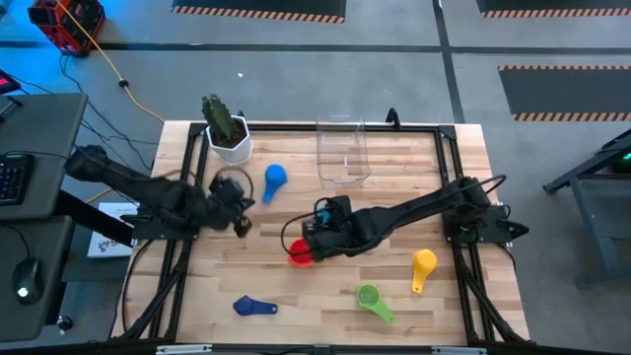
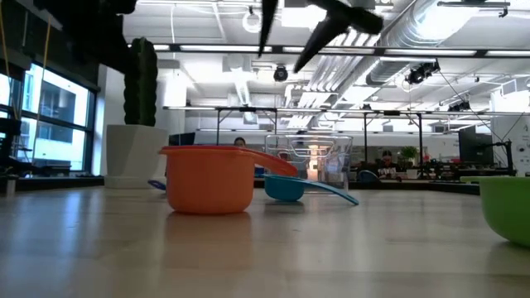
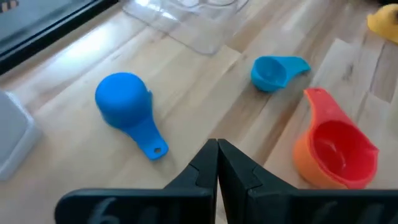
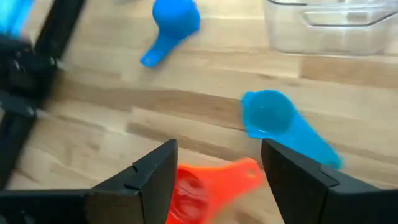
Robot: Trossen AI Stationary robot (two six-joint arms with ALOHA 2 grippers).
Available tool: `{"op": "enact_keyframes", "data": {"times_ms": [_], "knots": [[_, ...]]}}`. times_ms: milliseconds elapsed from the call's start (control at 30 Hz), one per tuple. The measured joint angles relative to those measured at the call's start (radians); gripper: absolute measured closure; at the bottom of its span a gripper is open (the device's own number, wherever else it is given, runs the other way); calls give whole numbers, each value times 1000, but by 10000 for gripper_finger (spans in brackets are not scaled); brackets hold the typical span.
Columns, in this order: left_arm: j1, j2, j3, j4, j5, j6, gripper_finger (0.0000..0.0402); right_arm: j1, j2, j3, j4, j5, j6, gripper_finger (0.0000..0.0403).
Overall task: Nest measuring cups in basket
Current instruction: Stack the blue measuring cup on top of the red measuring cup
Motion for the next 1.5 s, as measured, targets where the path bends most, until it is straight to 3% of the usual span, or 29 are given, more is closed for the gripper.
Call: {"op": "enact_keyframes", "data": {"times_ms": [167, 267, 333, 467, 600, 733, 933, 1267, 1500], "knots": [[246, -38, 1, 30, 272, 182, 401, 40, -31, -53, -150, -66, -18, 179], [386, 48, 1, 58, 478, 307, 401, 65, -63, -144, -91, -125, 14, 179], [443, 127, -1, 72, 538, 400, 401, 80, -85, -224, 7, -156, 46, 179], [496, 265, -1, 79, 535, 554, 382, 113, -126, -374, 224, -190, 110, 179], [498, 349, -1, 83, 546, 694, 335, 145, -138, -464, 402, -184, 139, 179], [498, 351, -14, 144, 541, 819, 283, 168, -138, -502, 476, -175, 181, 179], [487, 290, -179, 331, 541, 947, 229, 188, -138, -507, 475, -105, 210, 179], [467, 353, -265, 529, 352, 1033, 215, 177, -138, -507, 475, -53, 222, 179], [467, 454, -266, 554, 375, 1148, 215, 170, -138, -507, 477, -56, 222, 179]]}}
